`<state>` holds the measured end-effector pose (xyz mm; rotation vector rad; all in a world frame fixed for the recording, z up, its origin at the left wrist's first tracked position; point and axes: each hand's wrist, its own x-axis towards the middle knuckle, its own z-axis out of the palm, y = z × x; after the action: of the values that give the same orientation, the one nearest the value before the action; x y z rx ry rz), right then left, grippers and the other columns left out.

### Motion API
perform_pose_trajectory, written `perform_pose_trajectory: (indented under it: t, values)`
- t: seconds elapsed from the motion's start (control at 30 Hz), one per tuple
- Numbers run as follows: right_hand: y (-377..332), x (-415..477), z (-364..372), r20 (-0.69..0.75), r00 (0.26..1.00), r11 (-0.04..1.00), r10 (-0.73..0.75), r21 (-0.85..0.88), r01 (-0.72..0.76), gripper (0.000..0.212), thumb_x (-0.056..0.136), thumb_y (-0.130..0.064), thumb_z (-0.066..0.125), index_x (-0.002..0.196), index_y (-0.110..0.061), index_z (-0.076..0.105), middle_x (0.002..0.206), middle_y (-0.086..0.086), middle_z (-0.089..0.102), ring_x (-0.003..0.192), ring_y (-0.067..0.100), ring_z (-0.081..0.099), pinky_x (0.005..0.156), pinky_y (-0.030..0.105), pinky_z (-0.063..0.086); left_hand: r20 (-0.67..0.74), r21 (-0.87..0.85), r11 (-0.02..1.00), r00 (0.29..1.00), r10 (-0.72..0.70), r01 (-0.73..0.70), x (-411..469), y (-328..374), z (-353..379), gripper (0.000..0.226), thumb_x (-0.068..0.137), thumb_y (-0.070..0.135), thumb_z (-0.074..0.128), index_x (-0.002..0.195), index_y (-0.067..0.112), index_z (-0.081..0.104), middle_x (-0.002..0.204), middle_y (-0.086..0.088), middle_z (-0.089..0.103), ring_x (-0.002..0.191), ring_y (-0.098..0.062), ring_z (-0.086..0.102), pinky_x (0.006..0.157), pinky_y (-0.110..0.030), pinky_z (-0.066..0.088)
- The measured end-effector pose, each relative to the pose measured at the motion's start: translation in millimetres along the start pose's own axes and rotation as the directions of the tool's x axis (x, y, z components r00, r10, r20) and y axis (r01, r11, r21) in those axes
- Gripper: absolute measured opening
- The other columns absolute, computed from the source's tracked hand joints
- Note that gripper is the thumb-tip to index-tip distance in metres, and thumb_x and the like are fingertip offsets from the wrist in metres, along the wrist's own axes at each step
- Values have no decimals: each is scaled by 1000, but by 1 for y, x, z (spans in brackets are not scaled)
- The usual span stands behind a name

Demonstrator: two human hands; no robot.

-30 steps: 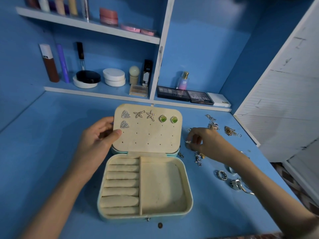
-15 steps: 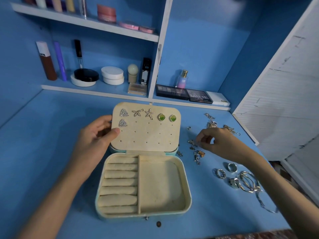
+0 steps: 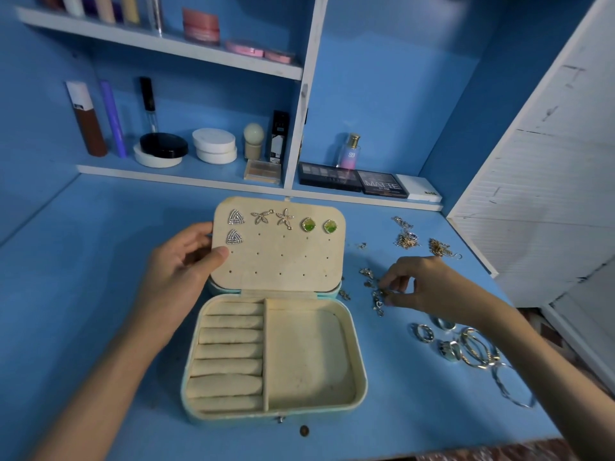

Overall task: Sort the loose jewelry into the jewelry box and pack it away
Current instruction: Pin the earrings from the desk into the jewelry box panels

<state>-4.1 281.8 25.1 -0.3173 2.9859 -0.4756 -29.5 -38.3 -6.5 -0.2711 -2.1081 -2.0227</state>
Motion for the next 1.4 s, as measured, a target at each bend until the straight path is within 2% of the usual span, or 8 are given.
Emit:
perform_pose_trajectory:
  t: [0.47,0.53,0.63,0.77,1.07,1.2,1.3,1.4]
  values:
    - [-5,-1,-2,-48,997,992,56,117,-50,20,76,-11,76,78,-26,62,74,-4,66,67,3,56,63,12,45,-7,-9,1000,1000,-12,12,1,0,1,35,87,-4,59,93,30,64,83,22,72,80,6,65,71,-6,47]
    - [-5,0,-3,-64,997,992,52,116,-44,23,77,-9,75,82,-28,63,72,-4,65,66,0,56,64,9,44,-6,-12,1000,1000,-15,15,1,-1,1,35,87,-4,59,94,30,64,84,21,72,81,6,65,71,-6,47]
    - [-7,2,-2,-96,993,991,64,120,-52,21,79,-10,73,95,-24,70,74,-8,65,72,-1,57,69,10,45,-5,-7,1000,1000,-19,19,1,-1,0,35,87,-3,59,94,31,64,85,21,72,83,5,65,72,-7,47]
    - [-12,4,-3,-136,990,990,37,143,-17,16,80,-9,72,86,-24,72,79,-7,69,78,4,60,74,17,48,2,0,1000,1000,-13,13,0,-1,0,35,87,-3,58,95,30,64,86,21,72,84,5,65,72,-7,48]
    - [-11,9,2,-191,981,992,17,129,8,15,80,-6,71,79,-21,71,76,-4,70,79,2,59,62,4,39,-9,10,1000,1000,-22,22,-1,2,0,35,87,-3,59,93,32,64,84,21,72,82,5,65,73,-9,47]
    - [-8,11,4,-188,981,993,54,109,-34,11,81,-8,70,85,-17,74,77,-5,69,75,-8,57,64,2,38,-7,10,999,999,-31,31,-1,3,1,34,87,-2,59,94,32,64,86,20,72,83,3,66,78,-19,45]
    - [-7,10,6,-189,979,994,72,99,-54,14,83,-8,68,92,-16,75,77,-5,67,66,-2,58,66,2,39,-4,7,999,999,-34,34,-1,3,0,34,87,-2,59,96,31,65,88,18,73,86,0,66,80,-22,45]
    - [-6,9,8,-172,982,995,76,84,-62,20,84,-7,65,96,-19,74,78,-3,68,69,0,58,66,2,39,-3,11,1000,1000,-29,29,-1,2,0,35,87,-2,59,95,32,65,86,19,72,85,2,66,79,-19,47]
